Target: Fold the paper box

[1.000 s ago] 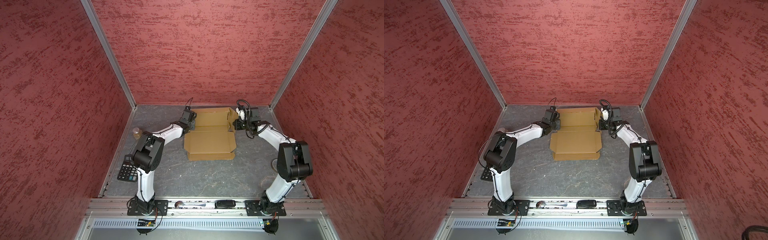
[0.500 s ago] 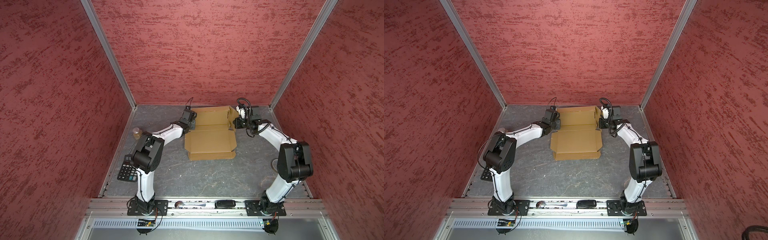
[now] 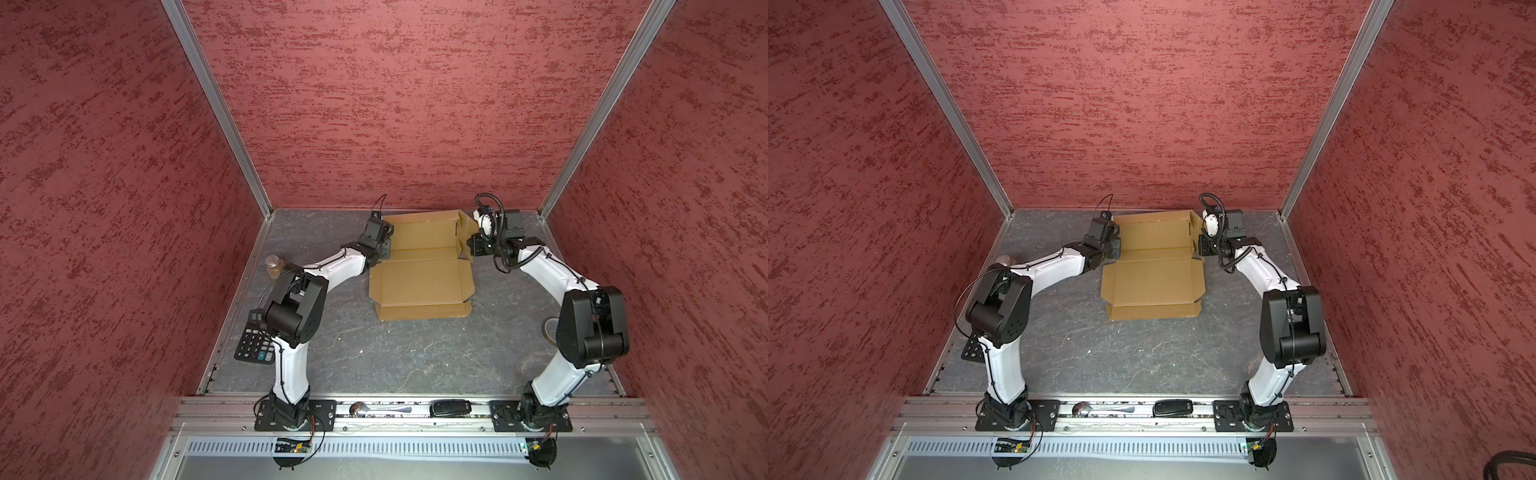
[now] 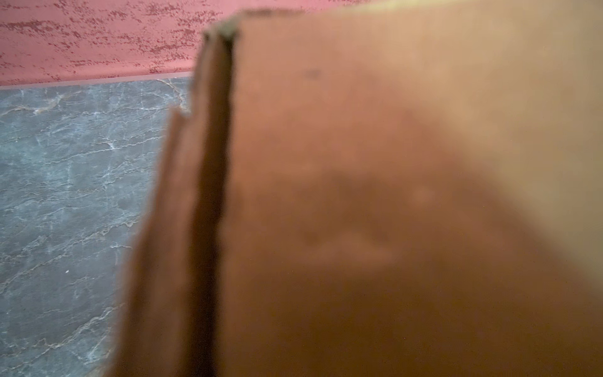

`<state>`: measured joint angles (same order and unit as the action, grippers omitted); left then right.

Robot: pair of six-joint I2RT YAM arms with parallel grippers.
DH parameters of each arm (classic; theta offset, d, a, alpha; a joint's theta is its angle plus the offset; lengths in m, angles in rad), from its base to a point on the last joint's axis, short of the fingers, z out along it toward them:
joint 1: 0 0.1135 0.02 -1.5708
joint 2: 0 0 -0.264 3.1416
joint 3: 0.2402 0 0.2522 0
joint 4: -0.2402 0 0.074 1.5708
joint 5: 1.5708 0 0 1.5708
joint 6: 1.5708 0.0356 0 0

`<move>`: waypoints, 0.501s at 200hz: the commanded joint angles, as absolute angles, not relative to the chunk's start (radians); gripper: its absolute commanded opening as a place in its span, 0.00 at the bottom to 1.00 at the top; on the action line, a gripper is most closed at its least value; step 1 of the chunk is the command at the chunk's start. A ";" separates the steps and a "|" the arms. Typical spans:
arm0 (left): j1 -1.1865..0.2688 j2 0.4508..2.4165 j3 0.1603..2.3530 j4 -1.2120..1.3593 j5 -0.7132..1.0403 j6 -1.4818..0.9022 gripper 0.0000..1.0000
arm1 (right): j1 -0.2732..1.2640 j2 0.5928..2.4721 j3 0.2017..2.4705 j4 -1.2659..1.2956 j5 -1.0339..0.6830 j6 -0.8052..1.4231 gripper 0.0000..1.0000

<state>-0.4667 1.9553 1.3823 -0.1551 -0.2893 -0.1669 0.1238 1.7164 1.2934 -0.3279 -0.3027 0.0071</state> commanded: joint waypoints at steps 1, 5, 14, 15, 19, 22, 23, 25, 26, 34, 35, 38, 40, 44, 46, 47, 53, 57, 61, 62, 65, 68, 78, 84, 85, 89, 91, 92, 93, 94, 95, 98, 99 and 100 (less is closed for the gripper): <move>-0.473 1.911 1.411 -0.145 -0.295 -0.140 0.07 | 0.136 1.673 1.336 -0.321 -0.321 -0.003 0.09; -0.473 1.909 1.410 -0.145 -0.295 -0.140 0.07 | 0.135 1.673 1.336 -0.321 -0.323 -0.002 0.09; -0.474 1.908 1.409 -0.142 -0.296 -0.140 0.07 | 0.135 1.673 1.338 -0.321 -0.324 -0.001 0.09; -0.474 1.907 1.409 -0.142 -0.296 -0.140 0.07 | 0.135 1.673 1.338 -0.321 -0.324 0.000 0.09; -0.474 1.907 1.409 -0.143 -0.296 -0.140 0.07 | 0.136 1.673 1.338 -0.320 -0.326 0.000 0.09; -0.474 1.907 1.410 -0.143 -0.296 -0.140 0.07 | 0.137 1.673 1.338 -0.320 -0.325 0.000 0.09; -0.474 1.907 1.410 -0.143 -0.296 -0.140 0.07 | 0.136 1.673 1.338 -0.319 -0.326 0.000 0.09; -0.474 1.907 1.410 -0.143 -0.296 -0.140 0.07 | 0.135 1.674 1.338 -0.320 -0.327 0.000 0.09; -0.474 1.908 1.410 -0.143 -0.296 -0.140 0.07 | 0.136 1.673 1.338 -0.319 -0.328 0.000 0.09; -0.474 1.908 1.410 -0.143 -0.298 -0.141 0.07 | 0.136 1.674 1.339 -0.321 -0.327 0.000 0.09; -0.474 1.907 1.410 -0.143 -0.298 -0.140 0.07 | 0.136 1.674 1.339 -0.322 -0.329 0.000 0.09; -0.474 1.908 1.410 -0.145 -0.298 -0.140 0.07 | 0.135 1.673 1.339 -0.322 -0.327 0.000 0.09; -0.474 1.907 1.410 -0.145 -0.298 -0.141 0.07 | 0.135 1.673 1.339 -0.321 -0.328 0.000 0.09; -0.475 1.908 1.411 -0.146 -0.298 -0.140 0.07 | 0.136 1.672 1.339 -0.321 -0.328 0.001 0.08; -0.475 1.906 1.410 -0.145 -0.298 -0.140 0.07 | 0.137 1.672 1.339 -0.321 -0.329 0.000 0.09; -0.475 1.906 1.411 -0.145 -0.298 -0.140 0.07 | 0.136 1.673 1.339 -0.321 -0.329 0.000 0.08; -0.475 1.906 1.410 -0.143 -0.298 -0.142 0.07 | 0.136 1.673 1.339 -0.321 -0.329 0.002 0.08; -0.475 1.906 1.410 -0.143 -0.298 -0.142 0.07 | 0.135 1.672 1.339 -0.321 -0.329 0.003 0.08; -0.475 1.906 1.410 -0.143 -0.298 -0.144 0.07 | 0.136 1.672 1.339 -0.321 -0.328 0.004 0.08; -0.475 1.905 1.410 -0.143 -0.298 -0.144 0.07 | 0.136 1.673 1.339 -0.321 -0.328 0.004 0.08; -0.476 1.904 1.411 -0.143 -0.298 -0.145 0.07 | 0.137 1.672 1.339 -0.320 -0.329 0.005 0.08; -0.476 1.904 1.410 -0.143 -0.299 -0.146 0.07 | 0.136 1.673 1.339 -0.318 -0.330 0.007 0.08; -0.476 1.904 1.410 -0.142 -0.299 -0.150 0.07 | 0.137 1.673 1.336 -0.315 -0.334 0.016 0.08; -0.478 1.904 1.408 -0.143 -0.300 -0.155 0.07 | 0.136 1.673 1.335 -0.313 -0.334 0.021 0.08; -0.478 1.903 1.408 -0.143 -0.300 -0.155 0.07 | 0.136 1.673 1.334 -0.312 -0.334 0.022 0.08; -0.481 1.902 1.407 -0.142 -0.301 -0.157 0.07 | 0.136 1.673 1.332 -0.309 -0.336 0.027 0.08; -0.480 1.902 1.408 -0.141 -0.302 -0.159 0.07 | 0.138 1.672 1.331 -0.308 -0.336 0.029 0.08; -0.481 1.902 1.406 -0.141 -0.302 -0.159 0.07 | 0.138 1.672 1.330 -0.307 -0.336 0.032 0.08; -0.481 1.901 1.406 -0.141 -0.301 -0.160 0.07 | 0.138 1.673 1.329 -0.307 -0.336 0.033 0.08; -0.481 1.901 1.405 -0.141 -0.302 -0.162 0.07 | 0.138 1.673 1.329 -0.305 -0.337 0.034 0.08; -0.482 1.901 1.405 -0.141 -0.302 -0.162 0.07 | 0.138 1.673 1.328 -0.305 -0.337 0.035 0.08; -0.481 1.900 1.403 -0.139 -0.302 -0.165 0.07 | 0.138 1.672 1.325 -0.301 -0.337 0.038 0.08; -0.481 1.900 1.403 -0.139 -0.302 -0.166 0.07 | 0.138 1.673 1.324 -0.300 -0.337 0.040 0.08; -0.482 1.900 1.404 -0.139 -0.302 -0.167 0.07 | 0.138 1.672 1.323 -0.298 -0.338 0.041 0.08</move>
